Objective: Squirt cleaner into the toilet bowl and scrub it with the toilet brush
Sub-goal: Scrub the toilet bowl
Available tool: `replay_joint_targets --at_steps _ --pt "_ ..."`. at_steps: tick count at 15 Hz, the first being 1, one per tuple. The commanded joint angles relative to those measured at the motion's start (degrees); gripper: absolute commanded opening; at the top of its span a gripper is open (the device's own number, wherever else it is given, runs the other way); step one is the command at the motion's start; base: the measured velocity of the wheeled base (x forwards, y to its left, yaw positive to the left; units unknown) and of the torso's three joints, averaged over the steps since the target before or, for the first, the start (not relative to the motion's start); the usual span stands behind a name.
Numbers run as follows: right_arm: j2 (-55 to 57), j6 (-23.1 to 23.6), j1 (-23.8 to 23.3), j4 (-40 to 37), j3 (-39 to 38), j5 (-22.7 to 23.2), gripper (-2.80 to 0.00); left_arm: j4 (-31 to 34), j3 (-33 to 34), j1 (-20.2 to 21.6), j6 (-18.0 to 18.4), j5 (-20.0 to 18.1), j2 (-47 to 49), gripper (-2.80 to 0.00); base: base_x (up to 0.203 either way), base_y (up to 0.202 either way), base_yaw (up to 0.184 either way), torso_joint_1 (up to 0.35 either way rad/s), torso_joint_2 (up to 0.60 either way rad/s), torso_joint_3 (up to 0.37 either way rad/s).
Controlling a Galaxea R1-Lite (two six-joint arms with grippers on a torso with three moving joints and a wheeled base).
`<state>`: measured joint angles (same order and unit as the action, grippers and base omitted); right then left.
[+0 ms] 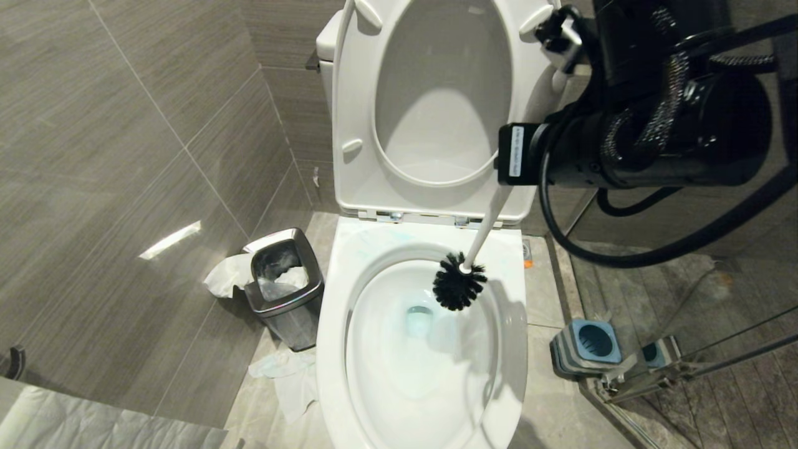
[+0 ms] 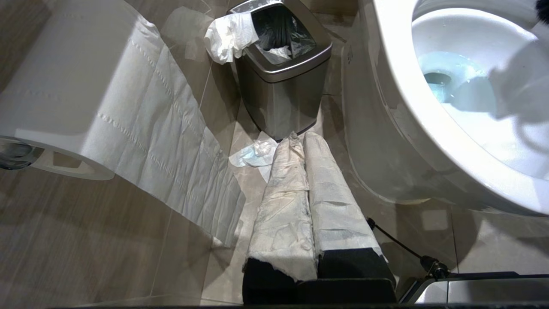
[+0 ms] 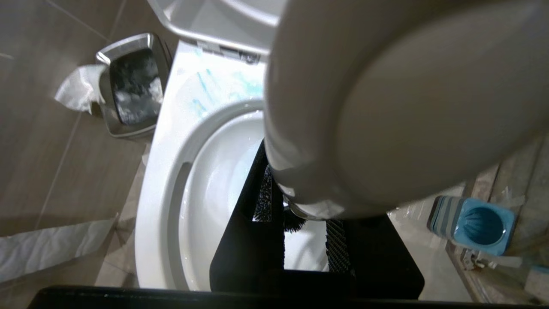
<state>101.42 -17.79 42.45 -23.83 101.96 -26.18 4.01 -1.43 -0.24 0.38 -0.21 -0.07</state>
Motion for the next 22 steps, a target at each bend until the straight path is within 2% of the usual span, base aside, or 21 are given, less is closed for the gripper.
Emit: replay_joint_targets --at_steps 1,15,20,22 --pt "4.1 -0.3 0.2 0.0 0.0 -0.2 -2.8 0.0 0.0 0.0 0.0 0.0 0.1 -2.8 0.0 0.0 0.0 0.0 0.0 0.0" --pt "23.9 -1.3 1.4 20.6 -7.1 -3.3 -2.8 0.0 0.0 0.0 0.0 0.0 0.1 -2.8 0.0 0.0 0.0 0.0 0.0 0.0" --pt "28.3 -1.2 1.4 24.5 -6.4 -4.8 -2.8 0.0 0.0 0.0 0.0 0.0 0.1 -2.8 0.0 0.0 0.0 0.0 0.0 0.0" --pt "25.7 -1.0 2.1 24.6 -6.2 -5.4 -2.8 0.0 0.0 0.0 0.0 0.0 0.1 -2.8 0.0 0.0 0.0 0.0 0.0 0.0"
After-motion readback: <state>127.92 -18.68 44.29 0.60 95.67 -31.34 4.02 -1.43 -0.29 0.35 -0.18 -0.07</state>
